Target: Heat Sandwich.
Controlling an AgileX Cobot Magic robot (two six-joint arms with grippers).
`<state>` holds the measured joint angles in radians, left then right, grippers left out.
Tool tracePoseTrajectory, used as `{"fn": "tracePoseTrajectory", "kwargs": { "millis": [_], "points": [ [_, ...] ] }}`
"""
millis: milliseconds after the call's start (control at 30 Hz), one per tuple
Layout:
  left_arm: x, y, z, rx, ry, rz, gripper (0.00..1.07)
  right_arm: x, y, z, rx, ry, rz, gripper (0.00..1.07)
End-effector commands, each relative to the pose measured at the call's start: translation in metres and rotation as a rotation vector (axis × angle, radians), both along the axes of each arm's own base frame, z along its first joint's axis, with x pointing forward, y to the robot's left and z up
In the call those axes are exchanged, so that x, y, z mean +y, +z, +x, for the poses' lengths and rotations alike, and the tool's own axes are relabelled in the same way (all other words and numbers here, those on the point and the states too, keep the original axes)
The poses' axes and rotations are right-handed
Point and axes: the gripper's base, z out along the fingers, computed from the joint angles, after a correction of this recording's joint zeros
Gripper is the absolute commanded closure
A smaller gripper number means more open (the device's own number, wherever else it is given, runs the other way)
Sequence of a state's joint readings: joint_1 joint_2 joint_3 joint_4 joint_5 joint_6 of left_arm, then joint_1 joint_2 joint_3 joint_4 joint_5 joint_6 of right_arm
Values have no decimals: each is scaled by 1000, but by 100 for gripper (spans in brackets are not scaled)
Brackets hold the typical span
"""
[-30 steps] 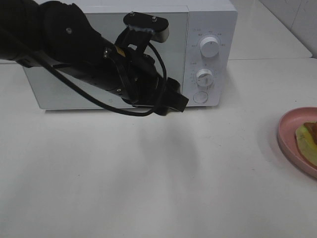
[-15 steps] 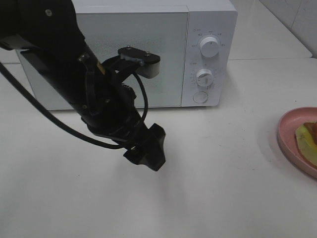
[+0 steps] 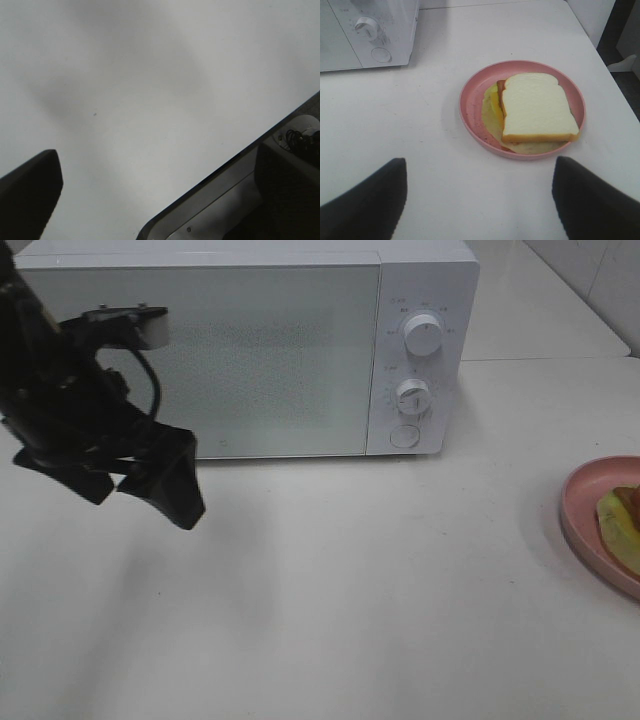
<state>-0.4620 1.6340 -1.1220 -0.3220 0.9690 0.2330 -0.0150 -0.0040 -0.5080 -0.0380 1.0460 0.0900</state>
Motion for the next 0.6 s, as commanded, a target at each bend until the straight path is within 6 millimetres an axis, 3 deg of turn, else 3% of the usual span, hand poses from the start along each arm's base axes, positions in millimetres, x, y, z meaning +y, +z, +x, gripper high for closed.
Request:
{"fn": "tracePoseTrajectory", "kwargs": {
  "millis": [33,67,167,267,467,600],
  "points": [
    [29,1,-5,23,82,16,5,0,0,-3,-36,-6,0,31],
    [46,4,-8,18,133,15,5,0,0,-3,-36,-6,0,31],
    [64,7,-13,12,187,14,5,0,0,-3,-36,-6,0,31],
    [95,16,-24,-22,300,16,5,0,0,-3,-36,-6,0,31],
    [127,30,-43,-90,406,35,5,0,0,-3,-36,-6,0,31],
    [159,44,-71,-157,572,78,5,0,0,-3,-36,-6,0,31]
  ]
}}
